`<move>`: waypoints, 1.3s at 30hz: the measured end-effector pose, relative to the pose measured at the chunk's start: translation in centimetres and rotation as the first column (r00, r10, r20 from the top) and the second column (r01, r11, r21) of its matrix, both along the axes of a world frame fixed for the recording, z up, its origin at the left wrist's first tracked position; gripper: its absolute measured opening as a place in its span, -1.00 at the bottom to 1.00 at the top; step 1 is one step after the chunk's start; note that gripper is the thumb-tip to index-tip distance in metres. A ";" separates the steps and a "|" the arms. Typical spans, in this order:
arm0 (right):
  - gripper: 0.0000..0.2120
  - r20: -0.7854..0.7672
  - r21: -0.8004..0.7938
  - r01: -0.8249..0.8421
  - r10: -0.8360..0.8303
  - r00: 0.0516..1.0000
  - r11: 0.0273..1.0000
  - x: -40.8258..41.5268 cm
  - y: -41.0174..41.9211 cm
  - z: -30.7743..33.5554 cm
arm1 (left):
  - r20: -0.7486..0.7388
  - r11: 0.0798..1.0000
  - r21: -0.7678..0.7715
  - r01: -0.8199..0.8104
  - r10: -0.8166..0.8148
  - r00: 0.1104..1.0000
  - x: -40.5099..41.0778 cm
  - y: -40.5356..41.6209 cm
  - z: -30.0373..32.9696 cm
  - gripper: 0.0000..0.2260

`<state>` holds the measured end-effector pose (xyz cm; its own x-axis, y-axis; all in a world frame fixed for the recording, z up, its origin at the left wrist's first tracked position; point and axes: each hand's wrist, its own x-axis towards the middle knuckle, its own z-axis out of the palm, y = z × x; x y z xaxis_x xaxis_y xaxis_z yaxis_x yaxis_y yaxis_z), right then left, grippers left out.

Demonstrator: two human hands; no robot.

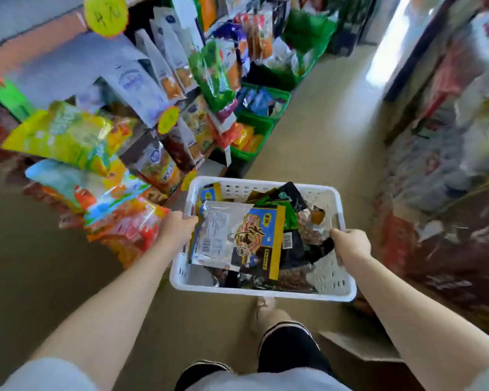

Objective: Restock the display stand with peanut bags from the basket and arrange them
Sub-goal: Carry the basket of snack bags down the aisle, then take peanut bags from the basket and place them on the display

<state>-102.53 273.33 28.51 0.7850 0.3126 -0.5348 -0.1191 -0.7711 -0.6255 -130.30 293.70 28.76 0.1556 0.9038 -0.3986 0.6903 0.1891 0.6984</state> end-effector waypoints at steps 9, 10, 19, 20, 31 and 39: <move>-0.64 -0.037 -0.025 0.133 -0.134 0.990 0.991 16.9 13.9 -0.1 | 0.009 0.991 -0.072 0.116 -0.115 0.993 19.4 16.5 -1.3 -0.80; -0.64 -0.026 -0.035 0.139 -0.140 0.990 0.990 18.9 15.5 0.1 | 0.009 0.990 -0.062 0.124 -0.124 0.992 21.4 18.5 -1.3 -0.78; -0.78 -0.040 -0.154 0.241 -0.250 0.967 0.958 33.7 30.2 -3.0 | -0.027 0.974 -0.141 0.177 -0.182 0.983 39.1 33.6 -3.5 -0.82; -0.76 -0.036 -0.160 0.246 -0.255 0.966 0.956 35.7 32.0 -3.8 | -0.031 0.970 -0.164 0.177 -0.184 0.982 41.2 35.6 -4.6 -0.83; -0.86 -0.133 -0.285 0.227 -0.273 0.953 0.931 51.0 42.8 -23.0 | -0.247 0.938 -0.220 0.268 -0.320 0.915 60.3 48.5 -23.2 -0.88; -0.73 -0.094 -0.360 0.213 -0.263 0.960 0.908 60.1 44.0 -47.9 | -0.365 0.902 -0.314 0.296 -0.403 0.839 68.4 49.5 -47.6 -0.86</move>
<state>-42.40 317.33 -19.40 0.7240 -0.0963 -0.6831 -0.3914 -0.8727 -0.2919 -61.88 343.25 -18.88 0.2167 0.6907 -0.6899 0.9538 0.0009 0.3004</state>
